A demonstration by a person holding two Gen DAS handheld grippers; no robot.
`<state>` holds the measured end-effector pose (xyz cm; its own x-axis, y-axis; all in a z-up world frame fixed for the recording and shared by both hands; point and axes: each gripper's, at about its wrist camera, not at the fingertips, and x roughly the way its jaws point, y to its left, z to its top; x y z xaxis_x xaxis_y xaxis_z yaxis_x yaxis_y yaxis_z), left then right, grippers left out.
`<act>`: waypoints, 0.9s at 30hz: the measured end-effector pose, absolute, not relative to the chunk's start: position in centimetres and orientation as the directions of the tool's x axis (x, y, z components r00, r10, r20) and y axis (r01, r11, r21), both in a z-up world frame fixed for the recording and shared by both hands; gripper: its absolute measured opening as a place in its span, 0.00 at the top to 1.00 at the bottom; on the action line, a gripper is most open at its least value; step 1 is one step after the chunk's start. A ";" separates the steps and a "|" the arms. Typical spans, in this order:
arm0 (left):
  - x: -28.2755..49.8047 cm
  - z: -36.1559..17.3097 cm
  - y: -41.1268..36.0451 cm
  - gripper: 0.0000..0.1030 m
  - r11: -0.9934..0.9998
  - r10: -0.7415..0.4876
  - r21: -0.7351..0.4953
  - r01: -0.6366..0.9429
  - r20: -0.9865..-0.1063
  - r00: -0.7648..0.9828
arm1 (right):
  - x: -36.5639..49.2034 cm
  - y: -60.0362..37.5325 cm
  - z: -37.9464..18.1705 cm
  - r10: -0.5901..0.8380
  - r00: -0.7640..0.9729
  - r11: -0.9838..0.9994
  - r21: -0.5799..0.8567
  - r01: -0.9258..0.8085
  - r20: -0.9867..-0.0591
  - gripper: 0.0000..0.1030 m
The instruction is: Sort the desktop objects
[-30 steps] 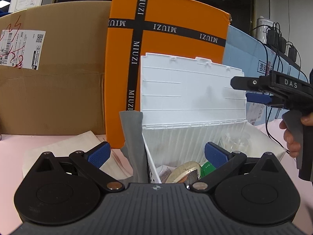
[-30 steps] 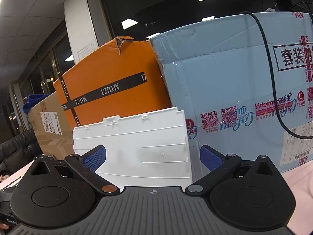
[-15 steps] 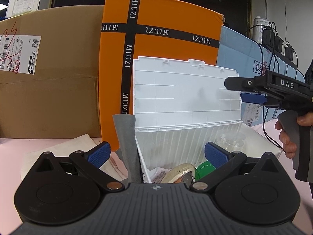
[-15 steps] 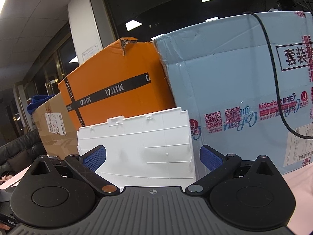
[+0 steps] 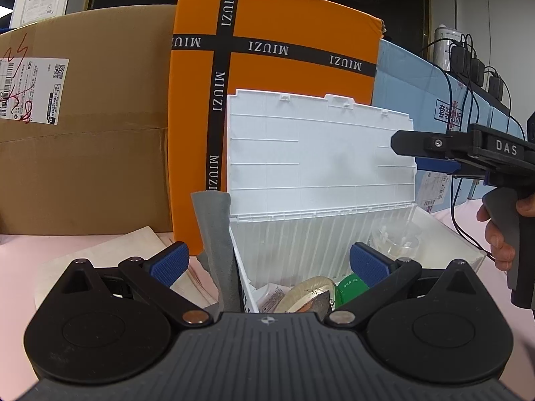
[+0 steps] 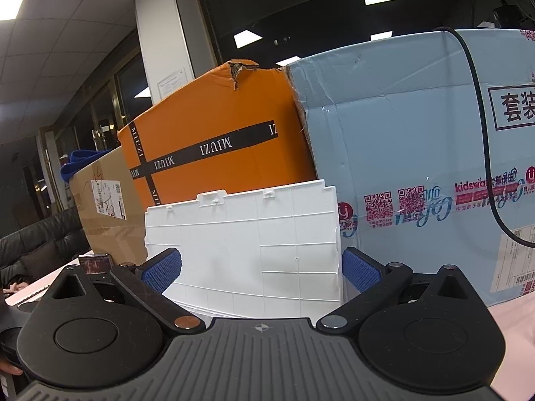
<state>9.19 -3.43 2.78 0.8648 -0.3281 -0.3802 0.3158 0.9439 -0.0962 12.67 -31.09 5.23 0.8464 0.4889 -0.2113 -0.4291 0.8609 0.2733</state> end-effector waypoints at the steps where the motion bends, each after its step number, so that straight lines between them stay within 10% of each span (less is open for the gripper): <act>1: 9.2 2.8 -3.3 0.00 0.945 -0.326 -0.100 0.312 -0.378 0.866 | 12.6 -31.2 5.3 0.491 0.845 0.860 0.274 -0.431 -0.211 0.00; 27: 8.6 3.9 -1.6 0.00 0.956 -0.284 -0.173 0.237 -0.352 0.892 | 9.9 -30.8 4.8 0.485 0.850 0.863 0.272 -0.426 -0.205 0.00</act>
